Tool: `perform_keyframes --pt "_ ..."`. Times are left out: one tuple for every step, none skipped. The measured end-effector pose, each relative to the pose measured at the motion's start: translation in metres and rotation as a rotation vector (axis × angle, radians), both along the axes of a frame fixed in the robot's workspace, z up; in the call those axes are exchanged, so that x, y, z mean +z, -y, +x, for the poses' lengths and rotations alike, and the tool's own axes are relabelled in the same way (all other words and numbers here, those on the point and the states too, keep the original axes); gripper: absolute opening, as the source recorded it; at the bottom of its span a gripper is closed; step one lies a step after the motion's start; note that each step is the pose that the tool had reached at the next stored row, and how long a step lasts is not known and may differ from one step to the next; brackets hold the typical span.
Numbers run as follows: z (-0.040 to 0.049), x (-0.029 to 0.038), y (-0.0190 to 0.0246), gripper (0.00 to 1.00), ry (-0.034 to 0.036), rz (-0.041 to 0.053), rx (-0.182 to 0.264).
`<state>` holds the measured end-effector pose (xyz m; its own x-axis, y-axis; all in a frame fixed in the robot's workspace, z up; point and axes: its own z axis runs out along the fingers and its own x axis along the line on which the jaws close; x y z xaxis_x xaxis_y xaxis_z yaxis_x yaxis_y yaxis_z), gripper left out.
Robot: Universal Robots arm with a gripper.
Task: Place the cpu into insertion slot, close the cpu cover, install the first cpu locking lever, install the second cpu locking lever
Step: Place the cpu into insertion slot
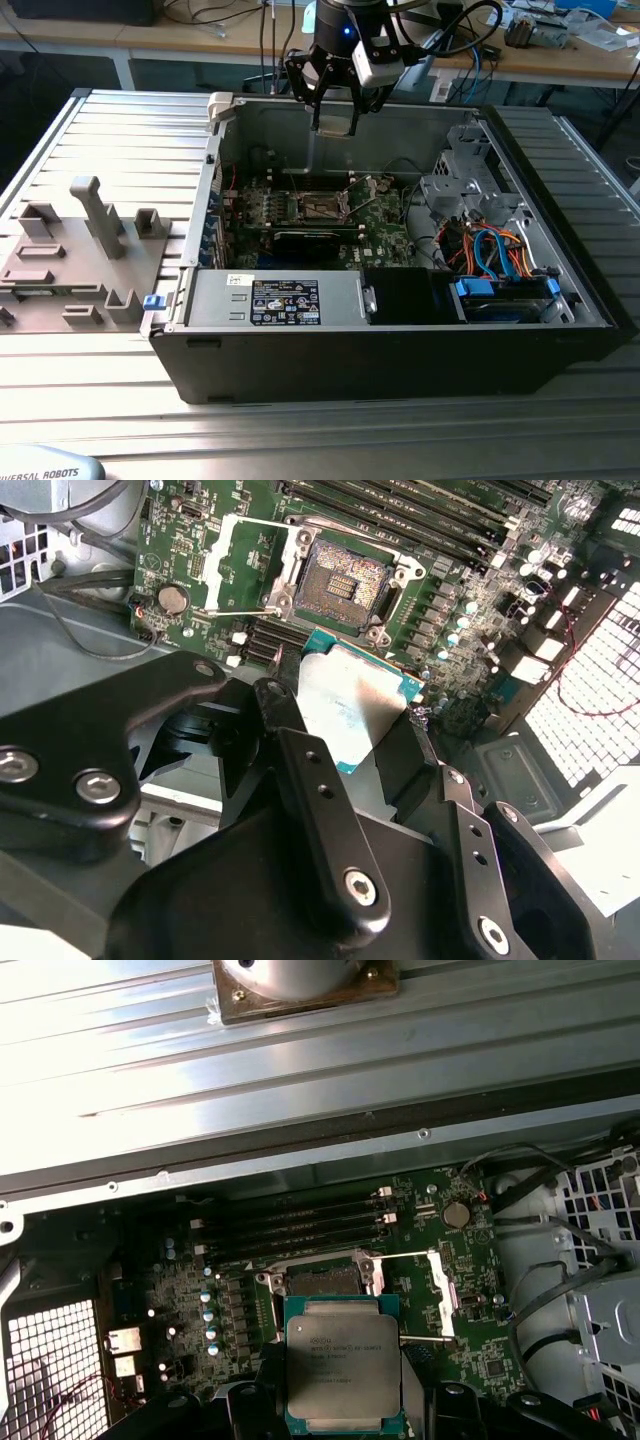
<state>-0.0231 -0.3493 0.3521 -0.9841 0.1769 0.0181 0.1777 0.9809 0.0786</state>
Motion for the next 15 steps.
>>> perform_keyframes --pt "0.0000 0.0000 0.0000 0.54 0.0000 0.0001 0.000" --pt "0.0000 0.0000 0.0000 0.54 0.0000 0.0000 -0.001" --pt "0.0000 0.0000 0.0000 0.54 0.0000 0.0000 -0.001" --pt "0.0000 0.0000 0.0000 0.54 0.0000 0.0000 -0.002" --pt "0.0000 0.0000 0.0000 0.54 0.0000 0.0000 -0.002" --pt "0.0000 0.0000 0.0000 0.54 0.0000 0.0001 -0.003" --pt "0.0000 0.0000 0.0000 0.54 0.0000 0.0000 -0.003" --pt "0.0000 0.0000 0.0000 0.54 0.0000 0.0001 -0.003" --pt "0.0000 0.0000 0.0000 0.54 0.0000 0.0001 -0.004" --pt "0.0000 0.0000 0.0000 0.54 0.0000 0.0001 -0.004" --pt "0.0000 0.0000 0.0000 0.54 0.0000 0.0000 -0.005" --pt "0.0000 0.0000 0.0000 0.54 0.0000 0.0001 -0.006" --pt "0.0000 0.0000 0.0000 0.54 0.0000 0.0001 -0.006" --pt "0.0000 0.0000 0.0000 0.54 0.0000 0.0000 -0.007" --pt "0.0000 0.0000 0.0000 0.54 0.0000 0.0000 -0.008"
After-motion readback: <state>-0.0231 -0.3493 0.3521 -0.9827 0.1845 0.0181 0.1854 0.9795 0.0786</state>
